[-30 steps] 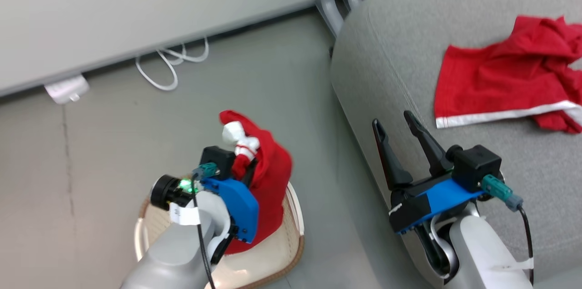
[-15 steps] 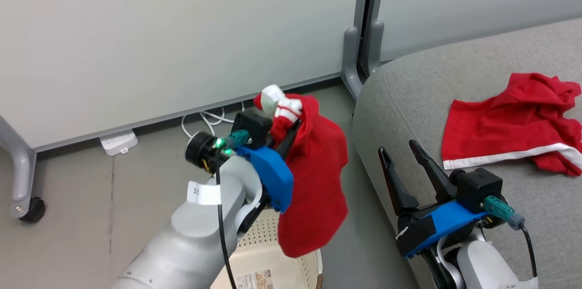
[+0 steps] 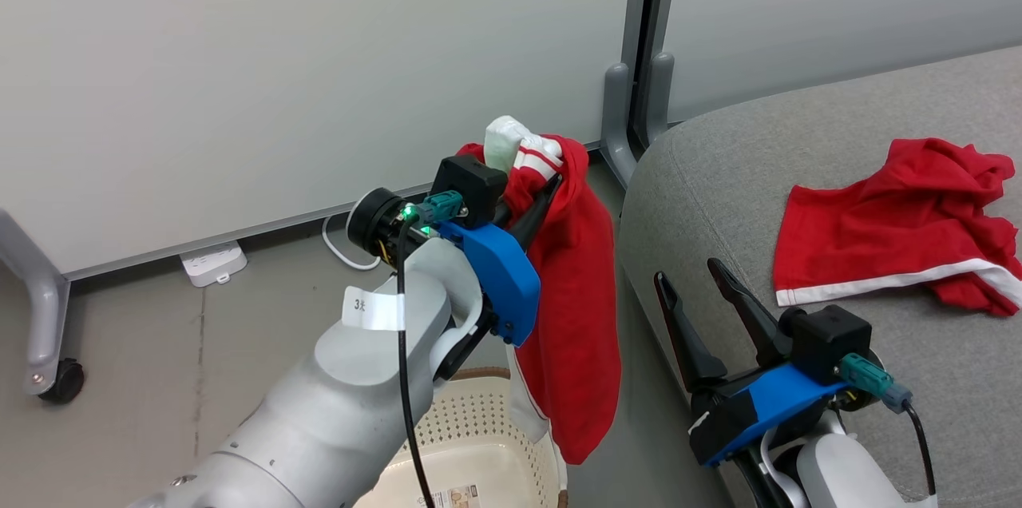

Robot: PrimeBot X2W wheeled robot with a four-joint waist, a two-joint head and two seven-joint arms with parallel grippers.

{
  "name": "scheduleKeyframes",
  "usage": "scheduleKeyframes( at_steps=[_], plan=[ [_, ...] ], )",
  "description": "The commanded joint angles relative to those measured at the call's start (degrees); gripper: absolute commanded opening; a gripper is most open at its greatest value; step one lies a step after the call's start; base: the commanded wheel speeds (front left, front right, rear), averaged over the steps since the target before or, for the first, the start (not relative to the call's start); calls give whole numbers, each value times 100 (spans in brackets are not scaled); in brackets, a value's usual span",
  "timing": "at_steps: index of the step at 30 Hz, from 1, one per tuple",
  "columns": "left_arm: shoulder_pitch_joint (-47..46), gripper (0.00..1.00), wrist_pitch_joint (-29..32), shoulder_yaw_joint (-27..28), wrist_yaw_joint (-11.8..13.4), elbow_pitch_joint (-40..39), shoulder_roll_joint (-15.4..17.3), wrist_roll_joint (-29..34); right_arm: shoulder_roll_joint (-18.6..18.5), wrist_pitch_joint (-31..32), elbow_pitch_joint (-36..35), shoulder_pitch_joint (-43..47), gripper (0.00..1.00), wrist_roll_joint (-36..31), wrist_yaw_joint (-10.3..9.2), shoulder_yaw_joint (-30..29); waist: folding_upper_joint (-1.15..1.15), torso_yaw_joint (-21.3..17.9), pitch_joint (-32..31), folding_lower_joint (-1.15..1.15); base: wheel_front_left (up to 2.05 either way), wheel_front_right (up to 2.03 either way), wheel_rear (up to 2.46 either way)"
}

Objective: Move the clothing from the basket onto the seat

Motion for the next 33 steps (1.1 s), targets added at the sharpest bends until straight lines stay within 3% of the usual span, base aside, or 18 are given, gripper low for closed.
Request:
scheduleKeyframes(
  at_steps=[1,15,33],
  plan=[
    [-78,0,-38,-28,-8,-9,-2,-43,-6,26,-25,91,100,25,3,10,-1,-5,1,1,0,0,0],
    [-184,0,-84,-361,-9,34,-3,-360,-2,233,377,-384,100,-21,3,562,-1,-21,18,1,0,0,0],
    [-325,0,-100,-818,-9,-111,-4,-703,-2,138,2741,-2241,100,285,2,1465,-1,240,129,1,0,0,0]
  ],
)
